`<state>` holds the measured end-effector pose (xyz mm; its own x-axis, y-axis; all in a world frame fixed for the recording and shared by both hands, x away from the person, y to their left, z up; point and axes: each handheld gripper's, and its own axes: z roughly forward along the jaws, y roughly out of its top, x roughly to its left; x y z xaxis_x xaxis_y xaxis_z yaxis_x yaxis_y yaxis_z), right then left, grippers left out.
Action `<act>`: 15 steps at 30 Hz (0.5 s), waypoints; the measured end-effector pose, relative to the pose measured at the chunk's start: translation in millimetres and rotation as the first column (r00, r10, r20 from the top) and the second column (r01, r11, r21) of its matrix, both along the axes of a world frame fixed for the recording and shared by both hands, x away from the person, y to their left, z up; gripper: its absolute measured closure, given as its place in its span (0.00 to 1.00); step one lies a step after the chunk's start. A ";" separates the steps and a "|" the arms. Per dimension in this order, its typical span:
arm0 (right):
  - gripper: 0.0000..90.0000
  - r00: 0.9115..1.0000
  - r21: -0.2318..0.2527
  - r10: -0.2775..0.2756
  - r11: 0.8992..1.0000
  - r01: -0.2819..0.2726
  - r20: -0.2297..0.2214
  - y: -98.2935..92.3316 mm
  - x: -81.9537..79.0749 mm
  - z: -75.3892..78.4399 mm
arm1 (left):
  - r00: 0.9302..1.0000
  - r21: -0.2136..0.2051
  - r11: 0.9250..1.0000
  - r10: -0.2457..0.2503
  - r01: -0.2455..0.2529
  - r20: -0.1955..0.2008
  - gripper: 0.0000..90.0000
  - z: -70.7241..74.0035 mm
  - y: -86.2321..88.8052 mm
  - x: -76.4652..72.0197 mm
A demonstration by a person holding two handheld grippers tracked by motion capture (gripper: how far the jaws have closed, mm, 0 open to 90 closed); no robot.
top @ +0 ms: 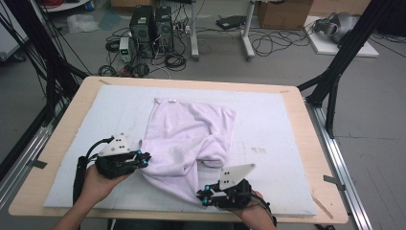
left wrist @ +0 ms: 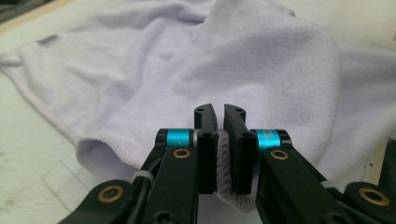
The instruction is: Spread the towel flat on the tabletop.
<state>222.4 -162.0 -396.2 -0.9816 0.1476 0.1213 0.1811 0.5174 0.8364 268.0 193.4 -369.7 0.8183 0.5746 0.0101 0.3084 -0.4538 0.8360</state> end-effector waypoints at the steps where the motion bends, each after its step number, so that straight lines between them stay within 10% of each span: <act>1: 0.91 0.998 0.038 0.069 0.997 -0.068 -0.010 9.3 -10.8 4.6 | 1.000 -0.002 1.000 0.010 -0.010 0.008 0.93 0.8 1.2 1.0; 5: 0.79 0.996 0.029 0.094 0.995 -0.094 0.007 20.5 -14.2 4.8 | 0.997 0.046 0.996 0.077 -0.076 -0.013 0.89 -7.7 5.9 13.5; 11: 0.70 0.992 -0.083 -0.084 0.992 0.092 0.094 9.5 14.7 -6.5 | 0.996 0.033 0.998 0.058 -0.056 -0.061 0.63 -22.3 7.4 9.1; 15: 0.64 0.963 -0.118 -0.224 0.963 0.242 0.149 -5.4 36.0 -14.0 | 0.996 0.044 0.999 0.006 -0.002 -0.092 0.56 -33.0 0.2 1.4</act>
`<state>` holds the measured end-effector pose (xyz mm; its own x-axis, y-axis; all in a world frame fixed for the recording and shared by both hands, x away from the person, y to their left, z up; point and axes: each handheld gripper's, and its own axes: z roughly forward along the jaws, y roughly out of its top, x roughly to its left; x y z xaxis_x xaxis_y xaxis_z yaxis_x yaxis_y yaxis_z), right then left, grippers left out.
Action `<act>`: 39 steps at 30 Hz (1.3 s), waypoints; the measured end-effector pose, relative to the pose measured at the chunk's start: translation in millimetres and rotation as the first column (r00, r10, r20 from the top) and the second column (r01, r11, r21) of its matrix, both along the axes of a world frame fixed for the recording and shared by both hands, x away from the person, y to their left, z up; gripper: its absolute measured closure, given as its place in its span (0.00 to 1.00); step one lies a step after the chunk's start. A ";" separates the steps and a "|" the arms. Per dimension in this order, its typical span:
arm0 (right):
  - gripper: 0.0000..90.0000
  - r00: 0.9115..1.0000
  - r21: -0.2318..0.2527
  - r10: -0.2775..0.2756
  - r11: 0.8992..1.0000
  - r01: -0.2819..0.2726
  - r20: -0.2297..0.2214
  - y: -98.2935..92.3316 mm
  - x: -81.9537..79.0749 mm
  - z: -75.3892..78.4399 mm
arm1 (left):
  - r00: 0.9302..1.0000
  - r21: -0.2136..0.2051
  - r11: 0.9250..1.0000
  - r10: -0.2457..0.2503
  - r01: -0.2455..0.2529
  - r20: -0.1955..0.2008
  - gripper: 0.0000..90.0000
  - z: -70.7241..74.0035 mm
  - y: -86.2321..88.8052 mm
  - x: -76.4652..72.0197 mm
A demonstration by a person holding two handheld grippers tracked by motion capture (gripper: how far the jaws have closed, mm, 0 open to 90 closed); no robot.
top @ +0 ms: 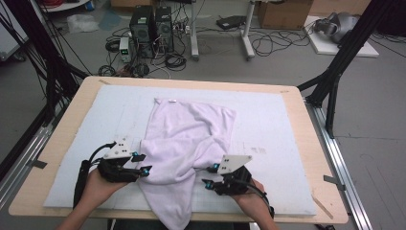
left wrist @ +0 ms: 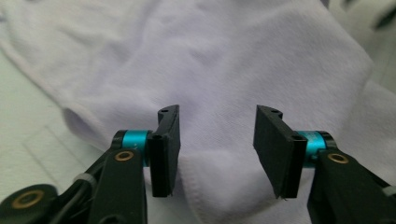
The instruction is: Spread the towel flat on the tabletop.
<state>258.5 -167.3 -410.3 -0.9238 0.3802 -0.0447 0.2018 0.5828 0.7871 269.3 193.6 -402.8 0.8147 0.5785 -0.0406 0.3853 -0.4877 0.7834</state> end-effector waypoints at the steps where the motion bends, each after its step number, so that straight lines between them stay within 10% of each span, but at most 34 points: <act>1: 0.63 0.999 0.008 -0.037 0.999 0.037 0.000 -4.6 5.9 -1.0 | 1.000 0.005 1.000 -0.022 0.022 -0.013 0.53 -3.2 -2.3 -1.2; 5: 0.59 0.993 -0.022 -0.115 0.993 0.115 -0.003 -10.5 29.2 -8.2 | 0.996 0.052 0.995 -0.078 0.080 -0.031 0.54 -15.8 -15.8 -2.9; 7: 0.60 0.992 -0.052 -0.125 0.991 0.124 -0.005 -6.5 39.2 -14.3 | 0.993 0.094 0.989 -0.116 0.118 -0.029 0.83 -21.6 -21.4 -0.3; 10: 0.86 0.995 -0.031 -0.086 0.996 0.085 -0.046 -4.6 51.5 -17.9 | 0.993 0.119 0.986 -0.111 0.116 -0.043 0.99 -24.9 -23.6 7.3; 17: 0.99 0.999 0.001 -0.034 0.999 0.034 -0.042 -14.3 56.9 15.1 | 0.998 0.064 0.996 -0.064 0.065 -0.021 1.00 -9.8 -11.6 18.9; 19: 0.83 0.999 0.038 -0.023 0.999 0.024 -0.024 -16.9 54.3 22.5 | 0.996 0.008 0.996 -0.089 0.089 -0.012 0.96 -3.6 -10.7 14.4; 22: 0.68 1.000 0.029 -0.010 1.000 0.010 -0.021 -13.1 48.9 14.0 | 0.989 -0.034 0.988 -0.150 0.149 -0.019 0.66 -2.8 -13.1 4.8; 28: 0.63 0.994 -0.034 -0.052 0.998 0.049 -0.094 -3.9 46.7 -24.1 | 0.986 0.026 0.987 -0.158 0.159 -0.048 0.51 -25.8 -11.0 -3.1; 34: 0.92 0.996 -0.054 -0.046 0.998 0.041 -0.082 0.5 47.2 -32.3 | 0.979 0.048 0.980 -0.190 0.194 -0.067 0.89 -34.5 -17.5 0.2; 39: 0.95 0.990 -0.010 -0.005 1.000 0.003 -0.139 -14.3 38.8 -18.8 | 0.986 0.021 0.986 -0.164 0.165 -0.040 0.93 -18.5 -8.5 -0.5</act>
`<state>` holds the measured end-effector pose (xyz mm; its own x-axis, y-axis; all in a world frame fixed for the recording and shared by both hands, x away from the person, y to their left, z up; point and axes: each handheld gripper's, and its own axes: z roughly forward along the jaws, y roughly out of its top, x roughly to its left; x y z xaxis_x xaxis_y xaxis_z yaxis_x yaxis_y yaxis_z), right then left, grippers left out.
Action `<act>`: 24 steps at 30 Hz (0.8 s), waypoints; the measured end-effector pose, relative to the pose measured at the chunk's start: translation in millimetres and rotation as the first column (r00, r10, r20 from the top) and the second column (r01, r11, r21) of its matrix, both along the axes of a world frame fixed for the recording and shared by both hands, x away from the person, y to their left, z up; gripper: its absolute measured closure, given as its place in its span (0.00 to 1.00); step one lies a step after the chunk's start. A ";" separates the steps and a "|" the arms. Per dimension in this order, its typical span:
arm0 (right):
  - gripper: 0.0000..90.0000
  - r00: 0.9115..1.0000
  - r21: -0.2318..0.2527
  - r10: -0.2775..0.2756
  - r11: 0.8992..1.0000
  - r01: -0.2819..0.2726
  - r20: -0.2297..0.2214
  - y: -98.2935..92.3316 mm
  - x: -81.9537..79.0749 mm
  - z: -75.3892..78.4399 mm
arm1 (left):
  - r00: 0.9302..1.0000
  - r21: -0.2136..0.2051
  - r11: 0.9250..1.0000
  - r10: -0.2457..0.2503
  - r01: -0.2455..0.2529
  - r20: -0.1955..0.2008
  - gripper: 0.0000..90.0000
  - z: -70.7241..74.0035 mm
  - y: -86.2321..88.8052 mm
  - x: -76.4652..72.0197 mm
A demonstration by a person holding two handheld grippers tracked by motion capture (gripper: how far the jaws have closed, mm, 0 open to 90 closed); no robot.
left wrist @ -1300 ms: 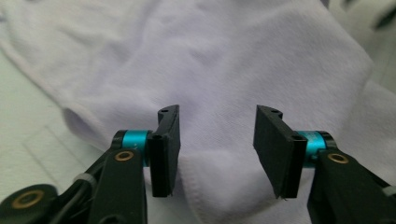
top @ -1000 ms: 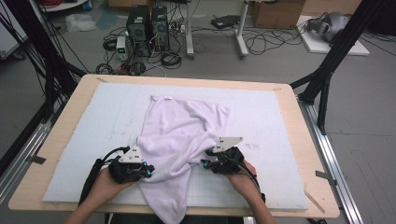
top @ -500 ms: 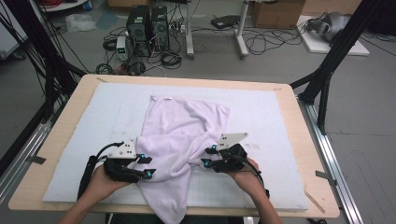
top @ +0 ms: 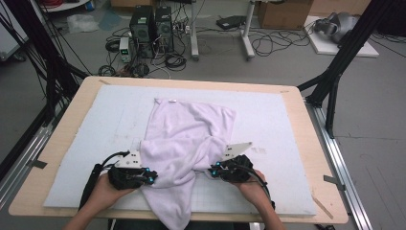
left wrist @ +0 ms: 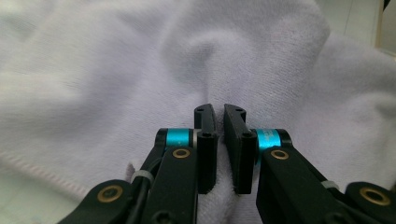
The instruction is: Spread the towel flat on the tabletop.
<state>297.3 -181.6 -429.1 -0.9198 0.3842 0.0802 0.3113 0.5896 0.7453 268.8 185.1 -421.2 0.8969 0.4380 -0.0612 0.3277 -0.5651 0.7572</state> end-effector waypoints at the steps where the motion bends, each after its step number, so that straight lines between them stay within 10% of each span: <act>1: 0.95 1.000 0.008 0.003 1.000 -0.003 0.007 -4.1 -3.5 5.9 | 1.000 -0.013 1.000 0.013 -0.013 0.007 0.93 5.0 4.2 -0.1; 11: 0.95 0.993 0.040 -0.049 0.998 0.045 0.103 -30.4 8.8 69.8 | 0.980 -0.029 0.981 0.192 -0.191 0.059 0.93 39.9 31.4 38.8; 19: 0.94 0.985 -0.034 -0.168 0.985 0.167 -0.037 -21.4 81.7 22.7 | 0.959 0.122 0.952 0.285 -0.282 -0.003 0.92 3.7 13.7 94.0; 24: 0.86 0.981 -0.010 -0.190 0.982 0.190 -0.041 -20.2 89.1 13.7 | 0.957 0.099 0.952 0.291 -0.288 -0.011 0.85 5.2 17.0 94.7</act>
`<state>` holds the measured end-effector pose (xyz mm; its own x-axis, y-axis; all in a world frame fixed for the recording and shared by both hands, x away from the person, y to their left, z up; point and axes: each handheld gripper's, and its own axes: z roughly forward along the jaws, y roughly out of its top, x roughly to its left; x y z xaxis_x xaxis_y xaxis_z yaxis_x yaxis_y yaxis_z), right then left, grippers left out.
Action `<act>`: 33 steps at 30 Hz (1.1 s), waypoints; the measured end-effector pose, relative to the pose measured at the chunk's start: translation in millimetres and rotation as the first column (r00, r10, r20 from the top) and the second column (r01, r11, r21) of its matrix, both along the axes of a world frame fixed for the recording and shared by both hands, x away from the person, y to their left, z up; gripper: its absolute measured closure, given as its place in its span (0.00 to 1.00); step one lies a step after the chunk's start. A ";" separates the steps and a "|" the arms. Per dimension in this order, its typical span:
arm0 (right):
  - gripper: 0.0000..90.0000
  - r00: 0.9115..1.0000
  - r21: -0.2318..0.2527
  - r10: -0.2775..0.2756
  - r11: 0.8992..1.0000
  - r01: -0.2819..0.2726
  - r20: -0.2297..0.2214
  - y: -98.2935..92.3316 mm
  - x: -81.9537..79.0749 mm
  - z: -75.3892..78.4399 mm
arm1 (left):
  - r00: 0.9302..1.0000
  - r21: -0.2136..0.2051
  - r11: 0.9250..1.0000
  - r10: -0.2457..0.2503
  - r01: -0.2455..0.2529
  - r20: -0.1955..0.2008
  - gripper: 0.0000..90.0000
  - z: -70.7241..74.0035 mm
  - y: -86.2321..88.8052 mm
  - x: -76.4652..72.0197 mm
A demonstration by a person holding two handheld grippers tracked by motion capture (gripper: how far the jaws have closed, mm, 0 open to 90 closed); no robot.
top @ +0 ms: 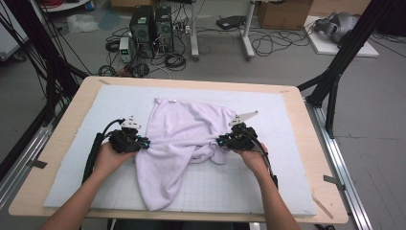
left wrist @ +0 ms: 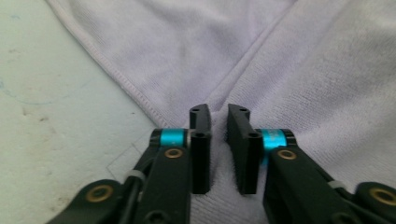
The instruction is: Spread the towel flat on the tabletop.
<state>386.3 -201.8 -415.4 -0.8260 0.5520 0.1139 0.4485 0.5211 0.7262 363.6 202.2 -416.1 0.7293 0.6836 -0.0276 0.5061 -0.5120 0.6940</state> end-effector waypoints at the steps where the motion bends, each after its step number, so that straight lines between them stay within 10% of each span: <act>1: 0.82 1.000 0.002 -0.009 1.000 0.009 0.016 -1.8 -2.3 3.3 | 1.000 -0.010 1.000 0.004 -0.004 0.007 0.79 3.6 2.4 -2.1; 5: 0.74 0.995 0.047 -0.025 0.999 0.021 0.098 -8.8 -22.3 23.2 | 0.997 -0.084 0.996 0.031 -0.024 0.077 0.57 20.2 14.0 -19.5; 11: 0.69 0.976 0.028 0.018 0.999 -0.025 0.218 1.7 -64.9 35.1 | 0.993 -0.123 0.992 0.004 0.011 0.121 0.51 23.4 16.6 -50.4; 22: 0.61 0.986 -0.026 0.083 0.996 -0.080 0.145 45.2 -65.5 -11.2 | 0.993 -0.034 0.993 -0.108 0.110 0.054 0.59 -19.7 -13.9 -62.1; 29: 0.93 0.985 -0.057 0.121 0.992 -0.114 0.121 59.2 -58.6 -23.4 | 0.994 -0.014 0.995 -0.095 0.096 0.050 0.96 -20.1 -11.5 -56.6; 33: 0.96 0.984 -0.009 0.140 0.990 -0.140 0.114 49.0 -62.6 -14.2 | 0.992 -0.008 0.992 -0.123 0.123 0.031 1.00 -17.5 -8.8 -59.4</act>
